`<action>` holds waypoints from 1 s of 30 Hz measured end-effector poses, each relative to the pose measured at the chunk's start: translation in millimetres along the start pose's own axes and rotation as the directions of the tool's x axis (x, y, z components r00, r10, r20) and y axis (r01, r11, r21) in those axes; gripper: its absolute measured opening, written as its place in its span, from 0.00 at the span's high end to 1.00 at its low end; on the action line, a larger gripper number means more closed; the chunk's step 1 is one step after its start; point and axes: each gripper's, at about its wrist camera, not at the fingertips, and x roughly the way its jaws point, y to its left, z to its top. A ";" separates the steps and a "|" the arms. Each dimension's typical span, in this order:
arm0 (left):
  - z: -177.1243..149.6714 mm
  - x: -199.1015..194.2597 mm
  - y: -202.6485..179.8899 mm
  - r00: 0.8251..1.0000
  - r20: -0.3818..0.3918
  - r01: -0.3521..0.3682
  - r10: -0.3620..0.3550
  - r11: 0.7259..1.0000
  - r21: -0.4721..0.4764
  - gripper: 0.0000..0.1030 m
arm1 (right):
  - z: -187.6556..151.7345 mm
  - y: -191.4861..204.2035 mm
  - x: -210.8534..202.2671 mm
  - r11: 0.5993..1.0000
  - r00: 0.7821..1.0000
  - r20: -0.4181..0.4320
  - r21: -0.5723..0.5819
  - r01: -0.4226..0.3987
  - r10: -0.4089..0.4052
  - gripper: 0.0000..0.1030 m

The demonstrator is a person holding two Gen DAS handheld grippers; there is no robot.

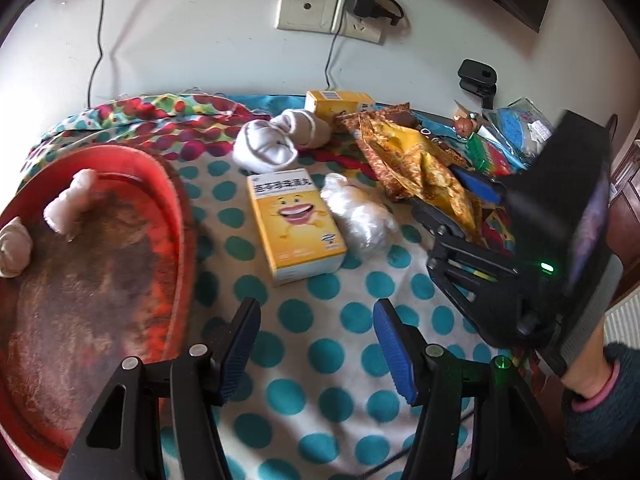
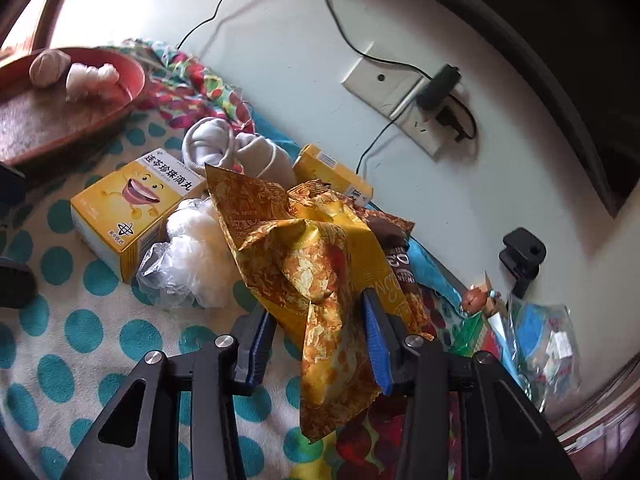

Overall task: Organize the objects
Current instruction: 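Grasp the yellow medicine box with the left tool while the right holds the snack bag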

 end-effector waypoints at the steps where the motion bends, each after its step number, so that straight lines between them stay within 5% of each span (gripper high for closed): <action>1: 1.9 2.7 -2.0 1.000 0.000 -0.007 0.007 1.000 -0.001 0.41 | -3.2 -3.6 -3.2 1.000 1.000 0.004 0.024 -0.003 0.003 0.62; 15: 19.7 46.9 -7.0 0.994 -0.044 -0.099 0.097 0.994 -0.045 0.41 | -28.4 -35.4 -41.3 0.966 0.994 0.061 0.235 -0.108 0.096 0.63; 23: 22.9 47.5 -2.0 0.983 0.009 -0.182 0.184 0.979 -0.087 0.41 | -37.1 -35.1 -48.4 0.966 0.993 0.081 0.235 -0.103 0.086 0.64; 30: 34.1 66.2 -5.2 0.974 -0.037 -0.227 0.225 0.973 -0.052 0.41 | -36.3 -31.9 -51.2 0.966 0.991 0.103 0.235 -0.109 0.087 0.64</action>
